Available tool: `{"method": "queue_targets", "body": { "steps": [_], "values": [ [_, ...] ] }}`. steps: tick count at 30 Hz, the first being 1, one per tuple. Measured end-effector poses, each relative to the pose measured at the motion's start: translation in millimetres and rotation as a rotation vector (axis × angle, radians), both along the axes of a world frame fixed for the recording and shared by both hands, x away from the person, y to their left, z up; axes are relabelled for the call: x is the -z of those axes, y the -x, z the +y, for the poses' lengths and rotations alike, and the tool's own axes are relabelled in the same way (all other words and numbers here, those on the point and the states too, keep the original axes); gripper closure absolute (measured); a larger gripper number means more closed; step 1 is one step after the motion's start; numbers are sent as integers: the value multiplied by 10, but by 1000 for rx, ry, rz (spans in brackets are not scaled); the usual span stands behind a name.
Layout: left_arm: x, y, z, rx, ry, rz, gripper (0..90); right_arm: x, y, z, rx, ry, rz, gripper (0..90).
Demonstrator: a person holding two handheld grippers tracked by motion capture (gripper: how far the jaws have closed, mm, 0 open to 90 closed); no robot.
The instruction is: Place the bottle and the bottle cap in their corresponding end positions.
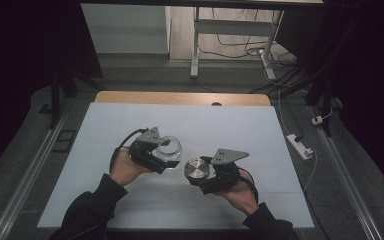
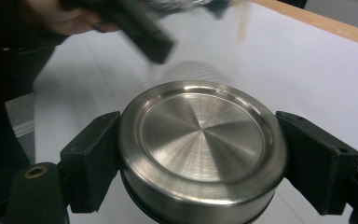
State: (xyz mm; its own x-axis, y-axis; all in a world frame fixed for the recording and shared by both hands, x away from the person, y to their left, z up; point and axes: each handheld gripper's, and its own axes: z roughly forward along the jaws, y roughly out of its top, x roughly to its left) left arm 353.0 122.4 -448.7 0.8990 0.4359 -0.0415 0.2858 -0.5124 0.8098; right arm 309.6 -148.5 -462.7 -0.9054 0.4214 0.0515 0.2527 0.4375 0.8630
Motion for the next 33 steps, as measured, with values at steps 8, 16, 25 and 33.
{"method": "queue_targets", "body": {
  "steps": [8,16,25,33],
  "values": [
    [23,-244,-104,-8,-7,-11,151,104,110,99,-53,17,8,177],
    [74,-492,-174,-40,5,-9,151,216,139,204,-87,29,23,177],
    [233,-682,-268,-69,-22,-7,151,359,110,293,-104,41,35,177],
    [385,-798,-319,-89,-16,3,150,501,49,350,-108,75,50,178]
  ]
}}
